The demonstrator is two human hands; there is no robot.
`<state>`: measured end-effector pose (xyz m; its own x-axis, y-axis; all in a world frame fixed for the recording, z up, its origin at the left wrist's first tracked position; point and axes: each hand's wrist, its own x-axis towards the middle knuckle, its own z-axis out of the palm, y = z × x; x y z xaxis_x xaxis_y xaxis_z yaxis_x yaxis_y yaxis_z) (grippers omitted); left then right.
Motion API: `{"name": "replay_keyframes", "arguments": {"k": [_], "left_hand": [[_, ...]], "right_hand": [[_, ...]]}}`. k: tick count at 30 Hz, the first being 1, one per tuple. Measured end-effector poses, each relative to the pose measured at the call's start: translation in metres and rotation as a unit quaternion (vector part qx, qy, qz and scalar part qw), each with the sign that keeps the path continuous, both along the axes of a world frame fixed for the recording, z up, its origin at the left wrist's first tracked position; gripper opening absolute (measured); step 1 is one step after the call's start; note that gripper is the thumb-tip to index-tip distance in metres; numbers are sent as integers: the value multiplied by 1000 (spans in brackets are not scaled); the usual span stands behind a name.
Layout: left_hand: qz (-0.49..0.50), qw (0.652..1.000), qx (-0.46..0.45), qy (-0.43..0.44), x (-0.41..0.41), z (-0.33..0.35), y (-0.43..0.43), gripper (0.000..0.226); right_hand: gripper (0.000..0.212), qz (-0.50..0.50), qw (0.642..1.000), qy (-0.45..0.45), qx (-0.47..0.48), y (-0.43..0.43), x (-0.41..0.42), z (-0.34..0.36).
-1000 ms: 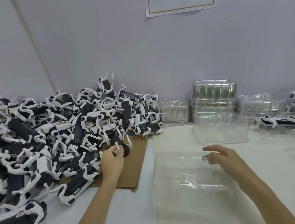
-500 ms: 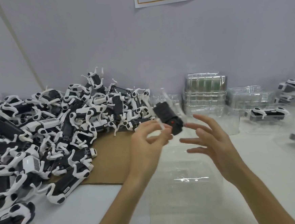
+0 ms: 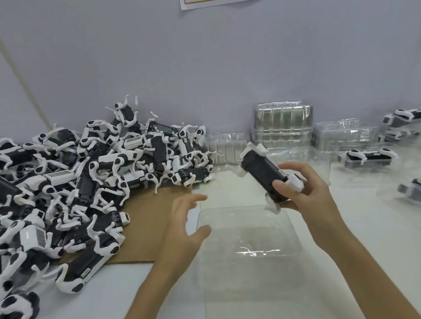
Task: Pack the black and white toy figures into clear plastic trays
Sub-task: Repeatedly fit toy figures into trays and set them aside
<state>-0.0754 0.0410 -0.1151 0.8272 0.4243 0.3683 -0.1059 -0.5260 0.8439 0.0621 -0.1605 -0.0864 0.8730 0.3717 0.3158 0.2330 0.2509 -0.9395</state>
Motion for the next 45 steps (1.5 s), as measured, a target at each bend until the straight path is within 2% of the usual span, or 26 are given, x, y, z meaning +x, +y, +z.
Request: {"name": "replay_keyframes", "arguments": {"k": [4,7,11,18,26,34,45], "left_hand": [[-18,988,-150,16,-7,-24,6,43],[-7,980,-197,6,-9,-24,7,35],[-1,980,-197,2,-12,-24,7,30],[22,987,-151,-42,-9,-26,1,56],[22,990,-128,-59,-11,-21,-3,52],[43,994,-88,-47,-9,-24,-1,49],[61,994,-92,-15,-7,-28,1,42]], "right_hand": [[29,37,997,-53,-44,1,-4,0],[33,65,988,-95,-105,5,-9,-3],[36,92,971,-142,-166,12,-17,-10],[36,48,936,-266,-228,15,-18,-17],[48,136,910,-226,-320,3,-9,-13],[61,173,911,-196,-320,-1,-1,-13],[56,188,891,-202,-360,-3,-1,-14]]}}
